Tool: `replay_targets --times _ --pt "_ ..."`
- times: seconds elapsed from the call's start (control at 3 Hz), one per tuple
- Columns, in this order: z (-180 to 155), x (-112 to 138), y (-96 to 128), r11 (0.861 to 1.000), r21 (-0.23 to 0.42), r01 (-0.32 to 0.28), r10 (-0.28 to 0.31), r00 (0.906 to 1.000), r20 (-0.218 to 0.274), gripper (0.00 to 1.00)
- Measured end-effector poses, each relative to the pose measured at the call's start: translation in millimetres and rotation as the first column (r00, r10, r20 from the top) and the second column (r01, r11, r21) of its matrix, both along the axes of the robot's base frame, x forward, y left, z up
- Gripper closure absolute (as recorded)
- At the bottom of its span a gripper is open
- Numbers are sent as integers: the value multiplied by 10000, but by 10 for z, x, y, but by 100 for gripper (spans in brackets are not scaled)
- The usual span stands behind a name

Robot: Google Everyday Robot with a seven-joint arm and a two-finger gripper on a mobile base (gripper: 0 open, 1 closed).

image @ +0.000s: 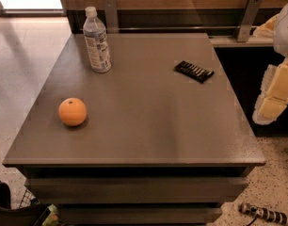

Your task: Move rxbar chocolate near orange

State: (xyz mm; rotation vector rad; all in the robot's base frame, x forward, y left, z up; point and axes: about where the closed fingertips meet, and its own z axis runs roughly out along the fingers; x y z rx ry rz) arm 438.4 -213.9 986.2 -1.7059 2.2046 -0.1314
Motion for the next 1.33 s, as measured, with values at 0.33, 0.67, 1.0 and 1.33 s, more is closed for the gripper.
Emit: replay_targets --times 0.33,0.67,1.0,1.33 --pt "1 0 0 10000 0 0 0 10000 2 0" --pt "2 57 -28 9999 75 144 -145 9998 134 0" --pt "14 486 -289 9917 693 1083 -1146 9889 950 0" --pt "-17 923 -520 9676 1759 1812 -2102 9639 1634 0"
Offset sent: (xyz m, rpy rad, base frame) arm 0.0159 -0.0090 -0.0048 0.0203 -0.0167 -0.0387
